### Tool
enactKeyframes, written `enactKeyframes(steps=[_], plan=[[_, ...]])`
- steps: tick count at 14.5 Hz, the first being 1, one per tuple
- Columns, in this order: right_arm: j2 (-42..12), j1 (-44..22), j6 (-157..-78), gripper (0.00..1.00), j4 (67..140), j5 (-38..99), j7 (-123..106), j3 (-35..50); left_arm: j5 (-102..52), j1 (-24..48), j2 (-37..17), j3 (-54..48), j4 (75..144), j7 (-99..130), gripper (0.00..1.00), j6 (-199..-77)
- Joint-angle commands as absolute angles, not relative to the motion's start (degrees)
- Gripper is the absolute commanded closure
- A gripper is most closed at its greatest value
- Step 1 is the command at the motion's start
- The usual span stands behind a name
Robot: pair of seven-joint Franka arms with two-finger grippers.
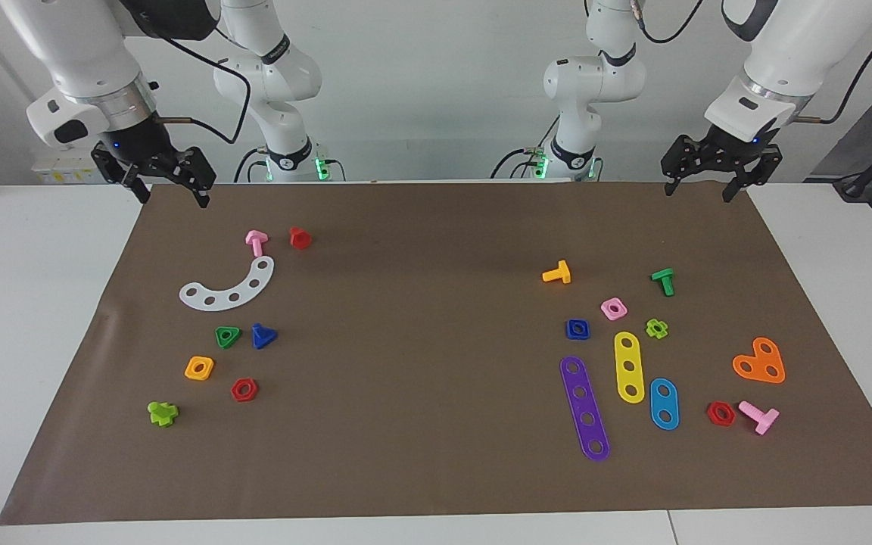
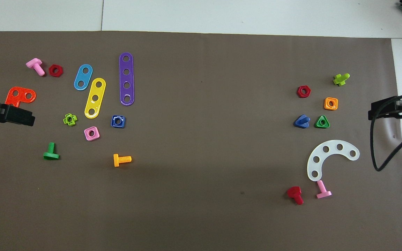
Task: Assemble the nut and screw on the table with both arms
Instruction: 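Reach the right gripper toward the blue triangular piece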
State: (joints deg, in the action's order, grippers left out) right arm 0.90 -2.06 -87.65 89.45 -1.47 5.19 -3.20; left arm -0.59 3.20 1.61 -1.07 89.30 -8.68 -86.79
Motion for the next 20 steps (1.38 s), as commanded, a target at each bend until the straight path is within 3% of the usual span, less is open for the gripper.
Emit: enactKeyframes(steps=[1,5,7,11,17,20], plan=[[2.11,-1.49,-88.59,0.0,90.88,-2.11,4.48,-2.72,-1.14,2.37,3.16,-1.41,90.88,-8.97,0.0,-86.4],[2.2,-1.49,-88.68,0.0,91.4,-1.93,4.4,-2.64,-1.06,2.37,3.16,-1.41,90.88,-8.96,0.0,-86.4],[4.3,-1.93,-90.51,0.0,95.69,-1.76,3.61,-2.64,-1.14,2.37,3.16,-1.41,90.88,-8.96,0.0,-86.4],[6.33,-2.28,-109.12,0.0,109.75,-1.06,-1.57,-2.11,-1.14,2.37,3.16,-1.41,90.88,-8.96,0.0,-86.4],[-7.36,-4.04,-126.18,0.0,114.34,-0.97,-7.56,-2.11,-1.14,2.37,3.16,-1.41,90.88,-8.96,0.0,-86.4],[-9.4,-4.83,-134.8,0.03,119.95,-0.97,-7.73,-2.11,-1.14,2.37,3.16,-1.41,90.88,-8.96,0.0,-86.31]])
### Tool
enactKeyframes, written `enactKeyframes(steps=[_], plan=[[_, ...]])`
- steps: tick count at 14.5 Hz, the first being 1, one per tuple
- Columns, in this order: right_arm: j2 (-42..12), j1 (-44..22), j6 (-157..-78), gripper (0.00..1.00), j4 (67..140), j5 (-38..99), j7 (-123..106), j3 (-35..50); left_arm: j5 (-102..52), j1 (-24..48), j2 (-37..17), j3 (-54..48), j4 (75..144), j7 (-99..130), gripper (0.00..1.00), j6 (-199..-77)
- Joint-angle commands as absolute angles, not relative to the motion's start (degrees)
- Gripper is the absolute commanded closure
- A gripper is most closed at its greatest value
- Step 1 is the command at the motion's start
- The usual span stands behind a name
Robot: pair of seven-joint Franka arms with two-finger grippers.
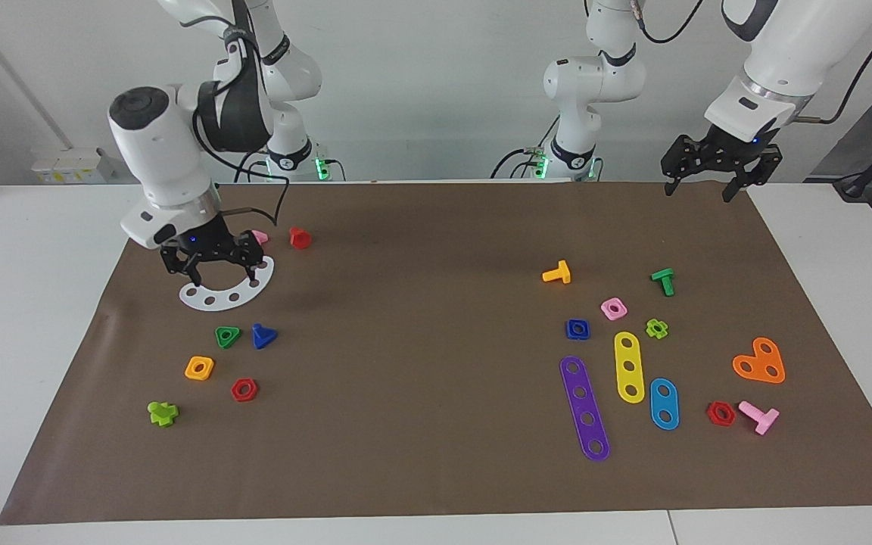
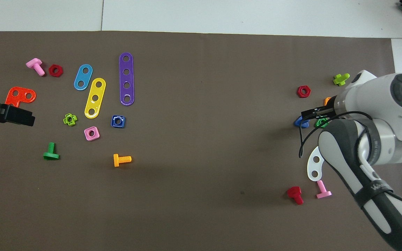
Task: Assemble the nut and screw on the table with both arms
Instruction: 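Close the right gripper on the blue triangular piece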
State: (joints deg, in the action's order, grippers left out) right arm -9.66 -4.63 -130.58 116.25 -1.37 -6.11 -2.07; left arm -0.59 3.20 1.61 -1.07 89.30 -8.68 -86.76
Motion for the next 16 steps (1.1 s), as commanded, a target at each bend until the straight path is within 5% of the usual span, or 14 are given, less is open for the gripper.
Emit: enactKeyframes(steps=[1,7,11,16], plan=[[-9.67,-4.83,-137.43,0.07,122.15,-0.97,-7.82,-2.11,-1.14,2.37,3.16,-1.41,90.88,-9.05,0.0,-86.31],[-12.74,-4.75,-144.49,0.18,123.05,-0.88,-7.65,-2.11,-1.06,2.37,3.16,-1.41,90.88,-9.05,0.0,-86.4],[-13.01,-4.39,-144.49,0.45,123.22,-0.88,-8.0,-2.11,-1.14,2.37,3.16,-1.41,90.88,-8.96,0.0,-86.4],[-13.62,-4.13,-144.49,0.56,123.22,-0.88,-8.0,-2.11,-1.14,2.37,3.16,-1.41,90.88,-8.96,0.0,-86.4]])
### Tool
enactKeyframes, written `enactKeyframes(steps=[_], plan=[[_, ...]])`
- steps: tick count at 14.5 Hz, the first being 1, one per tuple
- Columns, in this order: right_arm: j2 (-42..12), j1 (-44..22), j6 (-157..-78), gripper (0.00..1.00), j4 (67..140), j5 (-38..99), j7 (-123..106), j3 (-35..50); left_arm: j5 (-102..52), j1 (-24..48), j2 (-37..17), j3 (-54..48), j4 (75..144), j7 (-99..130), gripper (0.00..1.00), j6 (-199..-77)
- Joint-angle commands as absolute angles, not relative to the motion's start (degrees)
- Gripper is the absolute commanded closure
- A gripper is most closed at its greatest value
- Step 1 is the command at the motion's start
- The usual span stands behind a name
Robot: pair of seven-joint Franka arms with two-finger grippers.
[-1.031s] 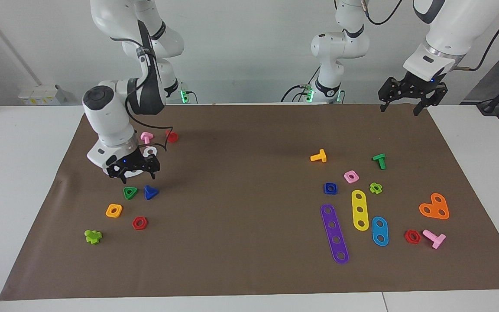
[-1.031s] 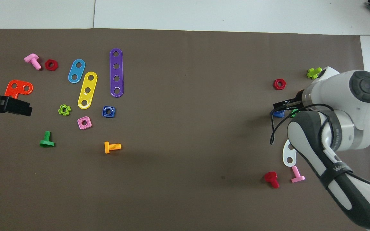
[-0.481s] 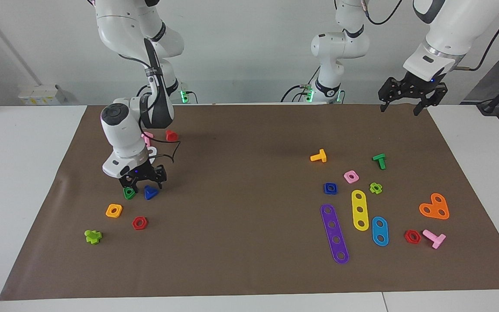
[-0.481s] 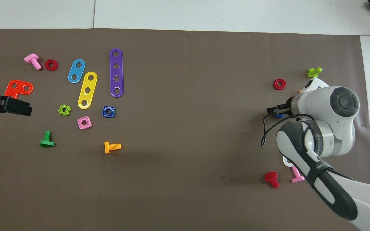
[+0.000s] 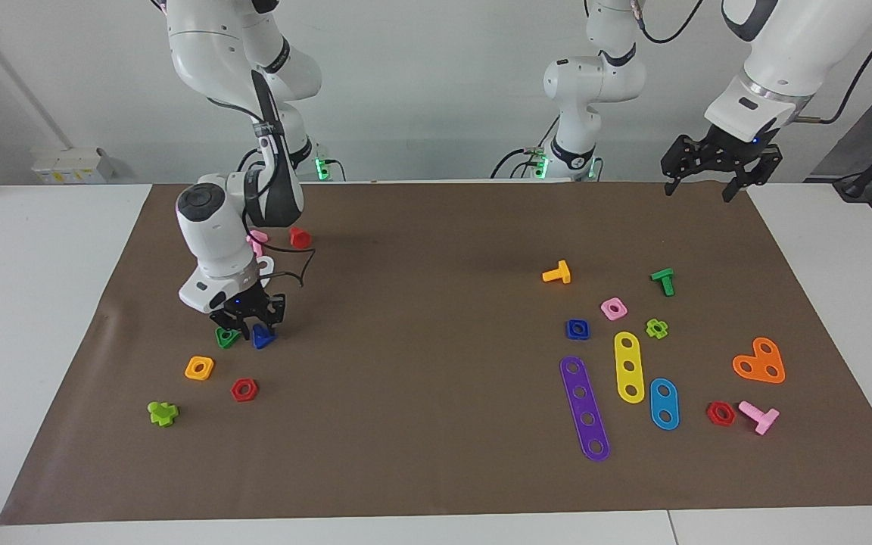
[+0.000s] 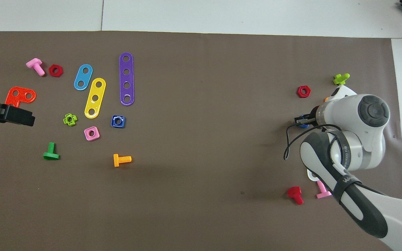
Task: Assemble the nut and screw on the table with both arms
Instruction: 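Close the right gripper on the blue triangular piece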
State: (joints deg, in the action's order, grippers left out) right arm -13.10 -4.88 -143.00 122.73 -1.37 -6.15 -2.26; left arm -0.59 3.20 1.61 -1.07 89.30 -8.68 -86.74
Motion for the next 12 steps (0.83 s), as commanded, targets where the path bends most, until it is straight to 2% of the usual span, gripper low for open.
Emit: enactKeyframes(steps=[1,4,5,6,10,12], plan=[[-13.71,-4.13,-144.49,0.58,123.22,-0.88,-8.0,-2.11,-1.06,2.37,3.16,-1.41,90.88,-8.96,0.0,-86.31],[-13.71,-4.13,-144.49,0.69,123.22,-0.88,-8.0,-2.11,-1.14,2.37,3.16,-1.41,90.88,-8.96,0.0,-86.4],[-13.71,-4.13,-144.49,0.79,123.22,-0.88,-8.0,-2.11,-1.14,2.37,3.16,-1.41,90.88,-8.96,0.0,-86.4],[-13.71,-4.13,-144.49,0.98,123.22,-0.88,-8.0,-2.11,-1.06,2.37,3.16,-1.41,90.88,-8.96,0.0,-86.31],[-13.71,-4.13,-143.18,1.0,121.91,-0.79,-7.38,-2.11,-1.14,2.55,3.25,-1.41,90.88,-8.88,0.0,-85.96],[-12.66,-4.3,-139.5,1.0,119.46,-0.62,-5.9,-2.11,-1.14,2.55,3.16,-1.41,90.88,-8.88,0.0,-86.48]])
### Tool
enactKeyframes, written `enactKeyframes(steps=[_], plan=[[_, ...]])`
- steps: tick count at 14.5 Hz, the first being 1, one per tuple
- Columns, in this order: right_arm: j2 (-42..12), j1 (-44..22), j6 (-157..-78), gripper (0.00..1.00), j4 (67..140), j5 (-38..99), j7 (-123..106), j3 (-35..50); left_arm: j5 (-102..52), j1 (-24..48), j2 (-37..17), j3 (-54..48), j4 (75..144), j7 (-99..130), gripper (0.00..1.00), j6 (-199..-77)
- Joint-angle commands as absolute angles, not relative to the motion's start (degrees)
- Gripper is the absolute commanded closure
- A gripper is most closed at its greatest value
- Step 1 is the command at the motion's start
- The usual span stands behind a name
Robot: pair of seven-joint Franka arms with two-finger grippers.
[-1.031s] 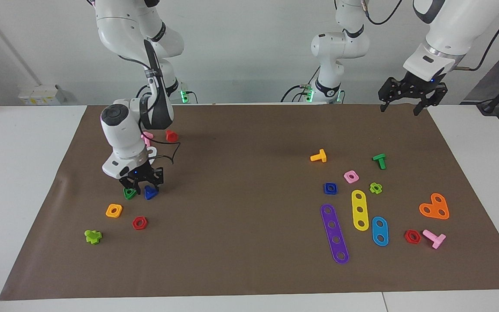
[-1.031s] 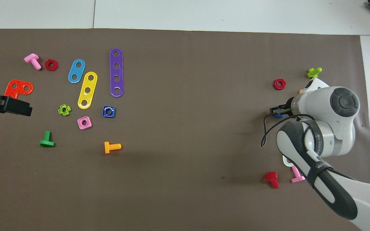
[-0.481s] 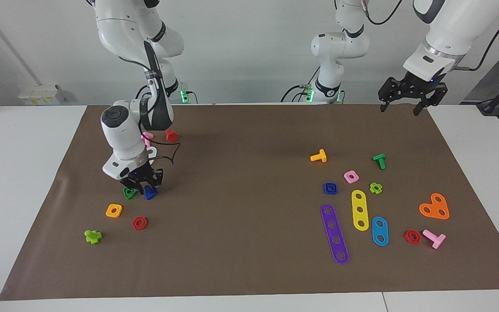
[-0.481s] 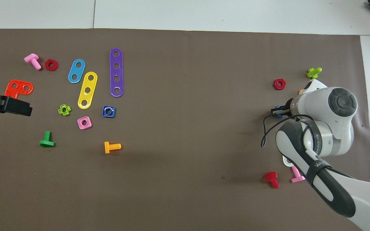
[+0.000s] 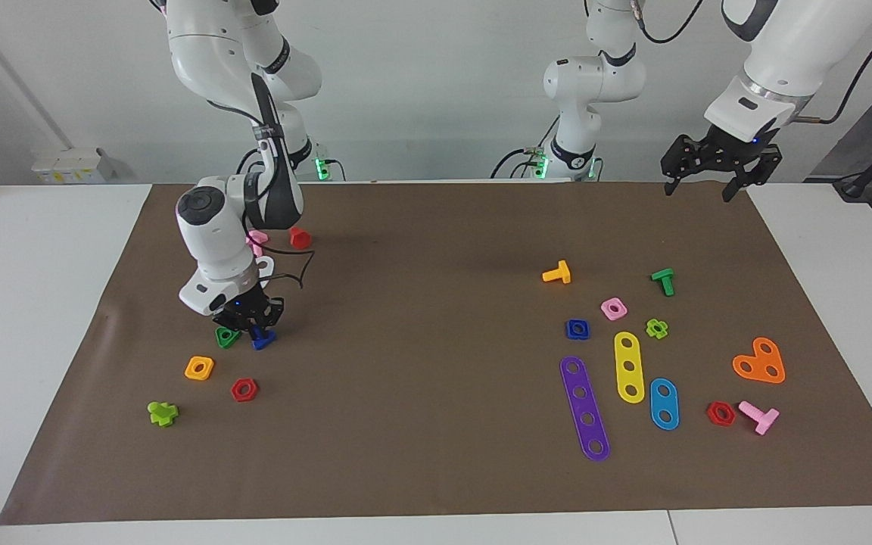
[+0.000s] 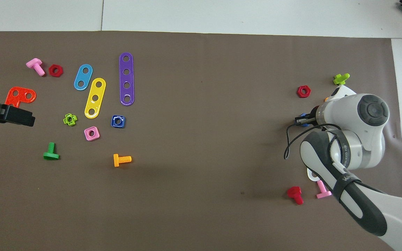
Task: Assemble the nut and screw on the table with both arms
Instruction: 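Carry the blue piece toward table center while the left gripper reaches the square nut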
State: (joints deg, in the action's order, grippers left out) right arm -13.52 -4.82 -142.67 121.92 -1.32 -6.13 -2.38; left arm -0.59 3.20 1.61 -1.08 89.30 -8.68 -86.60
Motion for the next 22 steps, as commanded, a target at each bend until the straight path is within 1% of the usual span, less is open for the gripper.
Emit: enactKeyframes(steps=[1,3,5,6,10,12,14,15,16,18,19,22], plan=[[-11.61,-4.92,-137.13,1.0,117.62,-0.09,-3.1,-2.11,-1.06,2.55,3.16,-1.41,90.88,-9.05,0.0,-87.09],[-11.07,-8.06,-131.52,1.0,112.53,0.0,3.31,-2.02,-1.14,2.81,3.34,-1.41,92.89,-8.62,0.0,-91.73],[-11.34,-11.58,-126.41,1.0,107.86,-0.61,9.72,-2.02,-1.14,3.34,5.52,-1.41,98.06,-8.44,0.0,-96.31],[-11.51,-14.3,-125.17,1.0,106.36,-1.14,13.76,-2.02,-1.14,3.43,6.49,-1.49,100.87,-8.35,0.01,-98.59],[-12.13,-25.37,-127.52,1.0,105.82,-1.23,29.5,-2.02,-1.14,4.21,6.33,-2.37,108.43,-6.42,0.01,-108.51],[-14.32,-30.04,-130.94,1.0,105.73,-1.32,36.09,-2.02,-1.14,5.27,5.63,-2.29,111.96,-6.33,0.01,-113.44],[-16.69,-33.56,-134.54,1.0,105.56,-1.32,41.46,-2.02,-1.14,7.11,2.57,-2.37,114.07,-6.15,0.02,-117.67],[-17.05,-34.27,-135.87,1.0,105.56,-1.58,42.7,-2.02,-1.14,8.95,0.63,-2.29,114.69,-4.67,0.02,-119.69],[-18.18,-35.5,-136.14,1.0,105.56,-2.28,44.02,-2.02,-1.14,9.66,-1.3,-2.37,115.74,-2.4,0.05,-123.45],[-21.17,-38.48,-138.59,1.0,105.47,-5.17,49.36,-2.11,-1.14,11.59,-3.77,-2.37,120.03,0.96,0.05,-133.02],[-22.14,-38.84,-139.47,1.0,105.21,-7.1,52.0,-2.02,-1.14,11.78,-5.0,-2.37,121.62,1.14,0.05,-136.46],[-23.38,-38.94,-139.57,1.0,105.29,-10.02,53.61,-2.02,-1.14,12.39,-9.22,-2.37,121.82,1.23,0.08,-140.52]])
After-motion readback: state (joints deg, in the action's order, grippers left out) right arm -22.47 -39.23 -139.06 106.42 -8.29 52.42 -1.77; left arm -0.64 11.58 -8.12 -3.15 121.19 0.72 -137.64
